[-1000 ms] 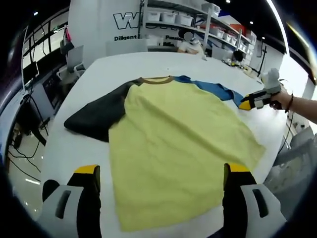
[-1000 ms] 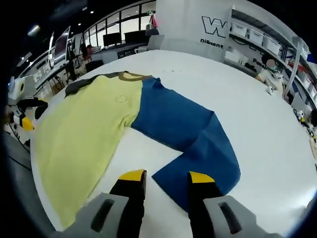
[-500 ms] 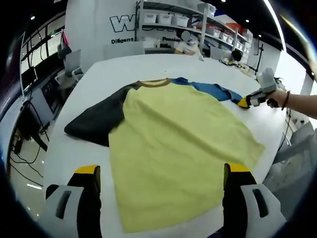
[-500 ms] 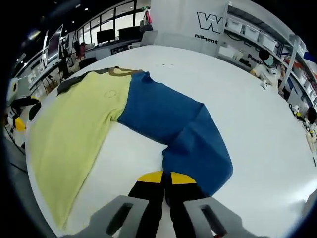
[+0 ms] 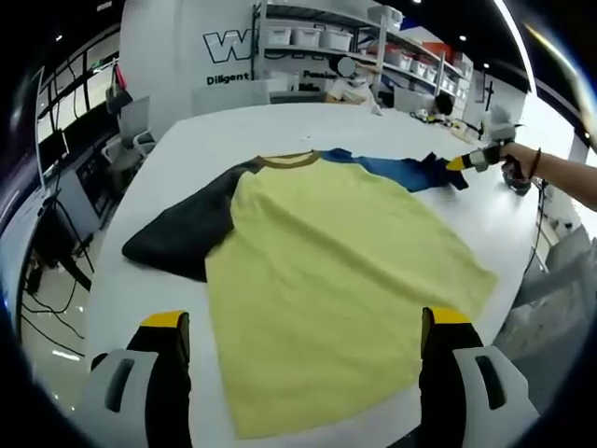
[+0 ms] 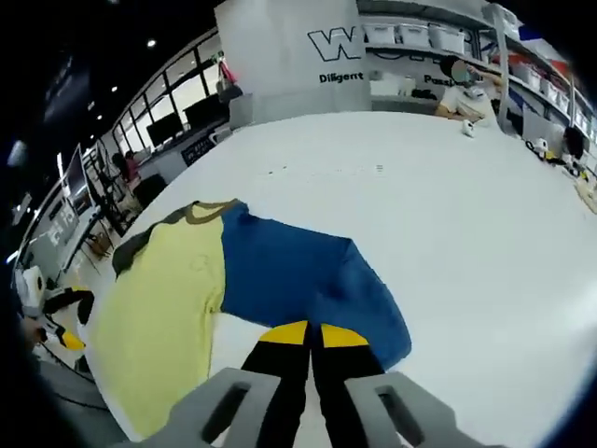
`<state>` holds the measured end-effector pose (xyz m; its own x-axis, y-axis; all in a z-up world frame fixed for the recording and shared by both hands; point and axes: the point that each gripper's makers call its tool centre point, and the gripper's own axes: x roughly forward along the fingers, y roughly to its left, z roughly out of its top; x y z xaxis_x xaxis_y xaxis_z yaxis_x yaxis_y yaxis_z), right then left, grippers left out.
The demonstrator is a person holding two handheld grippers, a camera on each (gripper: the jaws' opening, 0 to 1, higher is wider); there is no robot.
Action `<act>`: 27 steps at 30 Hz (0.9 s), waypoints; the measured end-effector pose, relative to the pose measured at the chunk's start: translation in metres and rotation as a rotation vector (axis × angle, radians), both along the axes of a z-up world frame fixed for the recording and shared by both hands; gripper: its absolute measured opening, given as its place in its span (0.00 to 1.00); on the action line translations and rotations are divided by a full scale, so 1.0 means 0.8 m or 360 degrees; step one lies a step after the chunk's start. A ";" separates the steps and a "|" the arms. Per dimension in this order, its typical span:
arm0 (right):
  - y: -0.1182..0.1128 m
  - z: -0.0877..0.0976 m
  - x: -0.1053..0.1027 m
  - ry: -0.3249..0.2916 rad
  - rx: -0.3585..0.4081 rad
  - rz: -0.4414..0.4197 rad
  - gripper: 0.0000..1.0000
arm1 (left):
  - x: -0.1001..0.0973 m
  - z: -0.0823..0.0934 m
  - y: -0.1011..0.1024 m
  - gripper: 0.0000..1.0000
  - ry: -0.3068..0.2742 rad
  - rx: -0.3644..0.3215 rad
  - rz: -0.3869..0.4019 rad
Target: Fold the garment on the visible template until the final outline fits inside the template.
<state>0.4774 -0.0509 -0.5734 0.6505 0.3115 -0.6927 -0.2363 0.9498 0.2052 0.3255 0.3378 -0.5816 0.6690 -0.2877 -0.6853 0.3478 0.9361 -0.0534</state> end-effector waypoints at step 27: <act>0.161 0.099 0.064 -0.0073 0.0181 0.0312 0.00 | -0.013 0.003 -0.002 0.99 0.0052 0.0013 -0.0106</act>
